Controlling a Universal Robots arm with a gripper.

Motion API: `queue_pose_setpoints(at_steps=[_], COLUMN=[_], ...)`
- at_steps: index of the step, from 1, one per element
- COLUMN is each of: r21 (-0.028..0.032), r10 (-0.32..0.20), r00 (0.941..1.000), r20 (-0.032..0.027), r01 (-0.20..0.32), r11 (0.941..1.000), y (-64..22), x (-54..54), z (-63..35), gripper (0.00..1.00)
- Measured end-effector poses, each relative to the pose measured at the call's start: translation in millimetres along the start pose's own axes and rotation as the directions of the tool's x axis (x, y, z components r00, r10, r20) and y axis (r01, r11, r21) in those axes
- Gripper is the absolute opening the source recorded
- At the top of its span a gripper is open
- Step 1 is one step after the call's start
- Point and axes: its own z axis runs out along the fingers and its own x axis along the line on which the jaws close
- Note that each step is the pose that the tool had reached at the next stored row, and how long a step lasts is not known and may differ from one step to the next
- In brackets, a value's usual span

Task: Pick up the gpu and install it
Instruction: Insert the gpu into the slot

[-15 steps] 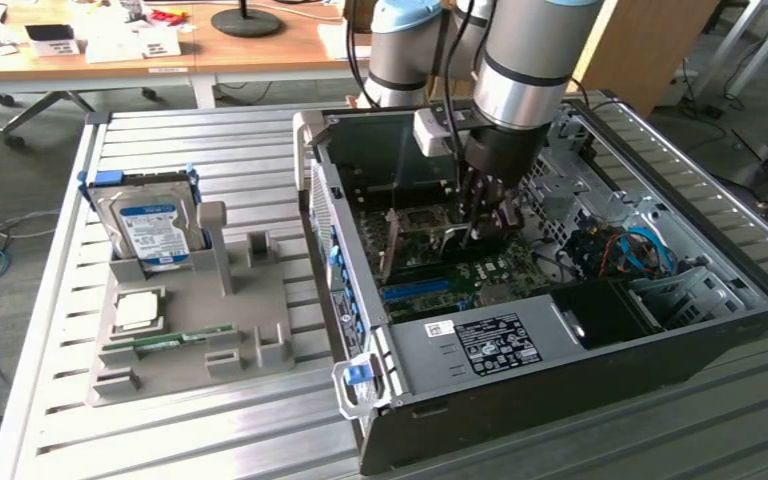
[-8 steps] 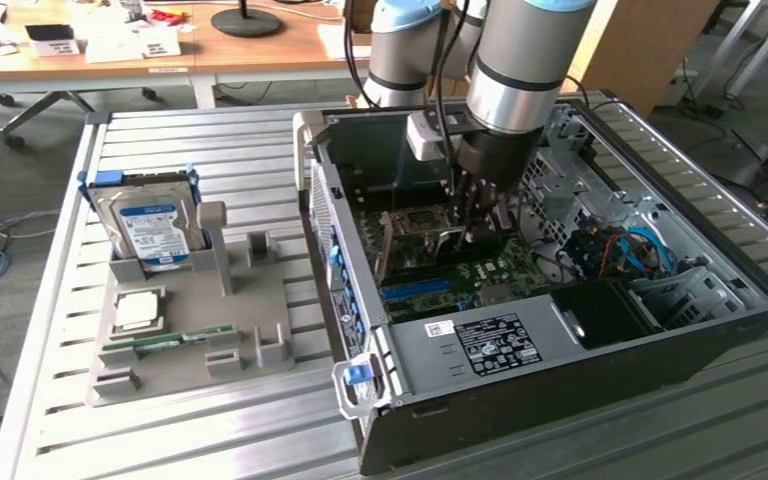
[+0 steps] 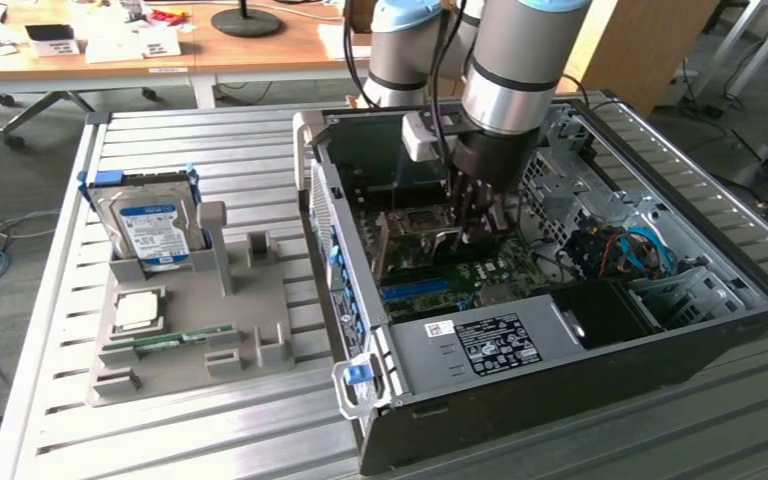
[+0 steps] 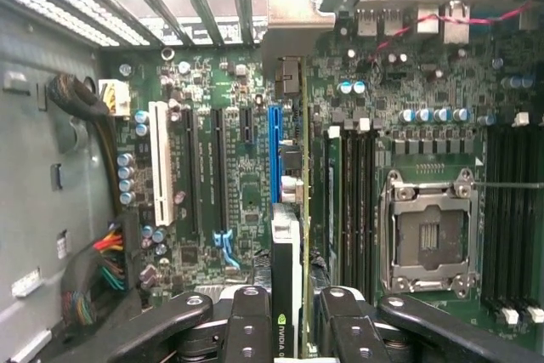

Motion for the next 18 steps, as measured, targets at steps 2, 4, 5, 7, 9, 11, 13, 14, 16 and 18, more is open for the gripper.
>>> queue_pose_setpoints(at_steps=[2,4,5,7,9,11,13,14,16,18], r21=[0.0000,0.0000,0.0000,-0.0001,-0.0001,0.0000,0.0001,0.0001,0.0000,0.0000], r10=[0.000,0.000,0.000,0.000,0.000,0.000,0.000,0.000,0.000,0.000], r00=[1.0000,1.0000,1.0000,1.0000,1.0000,1.0000,1.0000,1.0000,1.0000,1.0000], r20=[0.0000,-0.0001,0.0000,-0.0002,-0.0001,0.0000,0.0000,0.0000,-0.0001,0.0000], r01=[0.000,0.000,0.000,0.000,0.000,0.000,0.000,0.000,0.000,0.000], r11=[1.0000,1.0000,1.0000,1.0000,1.0000,1.0000,1.0000,1.0000,1.0000,1.0000], y=[3.4,6.4,7.3,8.2,8.8,9.2,9.7,10.1,11.7,13.8], x=[0.2,0.5,1.0,2.9,4.8,5.8,6.0,6.1,6.3,6.4], z=[0.1,0.1,0.0,0.0,-0.1,-0.1,0.0,0.0,0.1,0.2], gripper=[0.27,0.27,0.27,0.27,0.27,0.27,0.27,0.27,0.27,0.27])
